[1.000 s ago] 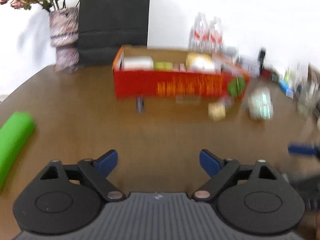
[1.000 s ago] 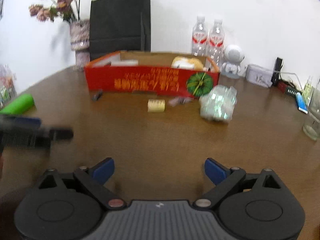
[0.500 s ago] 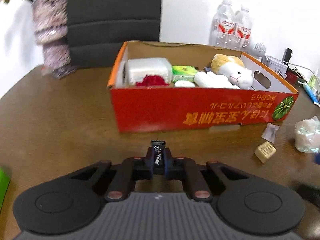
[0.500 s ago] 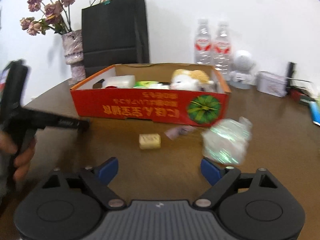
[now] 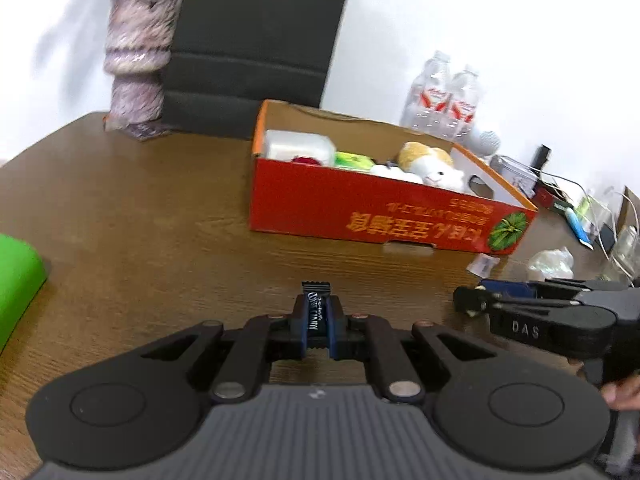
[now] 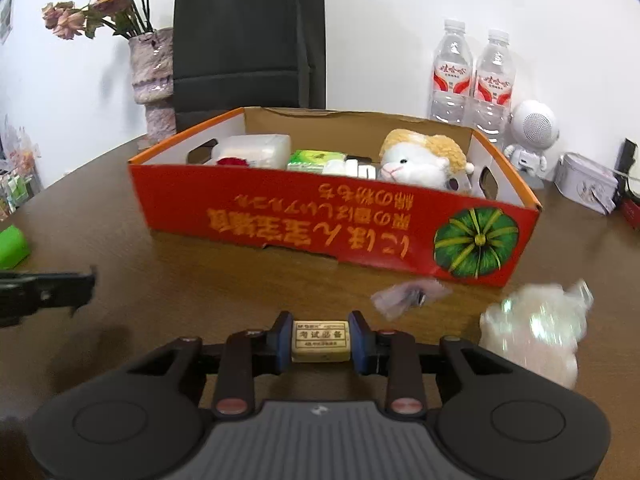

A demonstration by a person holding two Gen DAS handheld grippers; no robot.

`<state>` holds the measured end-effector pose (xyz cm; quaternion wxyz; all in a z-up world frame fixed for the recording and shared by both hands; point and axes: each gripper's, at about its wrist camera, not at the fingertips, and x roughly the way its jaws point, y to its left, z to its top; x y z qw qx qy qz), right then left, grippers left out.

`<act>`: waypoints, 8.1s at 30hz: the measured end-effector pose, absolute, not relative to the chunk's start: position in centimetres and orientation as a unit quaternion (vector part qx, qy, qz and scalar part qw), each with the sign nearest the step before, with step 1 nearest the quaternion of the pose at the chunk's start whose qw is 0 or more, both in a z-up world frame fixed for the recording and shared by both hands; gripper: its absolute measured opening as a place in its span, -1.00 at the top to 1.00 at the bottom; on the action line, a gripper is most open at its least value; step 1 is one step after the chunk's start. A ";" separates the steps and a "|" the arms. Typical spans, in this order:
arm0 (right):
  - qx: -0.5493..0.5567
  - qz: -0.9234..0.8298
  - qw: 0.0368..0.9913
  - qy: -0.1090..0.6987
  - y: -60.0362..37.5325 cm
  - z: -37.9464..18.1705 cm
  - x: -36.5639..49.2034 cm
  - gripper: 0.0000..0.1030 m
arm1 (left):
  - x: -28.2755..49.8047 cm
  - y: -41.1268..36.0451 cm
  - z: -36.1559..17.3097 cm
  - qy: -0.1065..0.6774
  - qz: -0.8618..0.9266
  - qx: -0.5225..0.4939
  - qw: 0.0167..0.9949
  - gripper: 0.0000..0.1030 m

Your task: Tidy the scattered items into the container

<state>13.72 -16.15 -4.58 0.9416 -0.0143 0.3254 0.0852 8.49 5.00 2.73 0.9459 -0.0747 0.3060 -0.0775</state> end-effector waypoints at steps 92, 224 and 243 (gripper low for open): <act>0.014 0.037 0.942 0.333 -19.0 -4.9 -0.5 -0.92 | -1.5 0.1 1.3 0.313 -0.016 0.020 0.949 -1.00; -0.003 -0.013 0.940 0.340 -19.0 -4.2 2.6 -1.00 | 1.8 -0.2 1.1 0.354 -0.011 0.007 0.935 -1.00; 0.012 -0.004 0.939 0.345 -18.4 -4.9 2.5 -1.00 | 1.7 0.0 0.7 0.345 -0.017 0.011 0.939 -1.00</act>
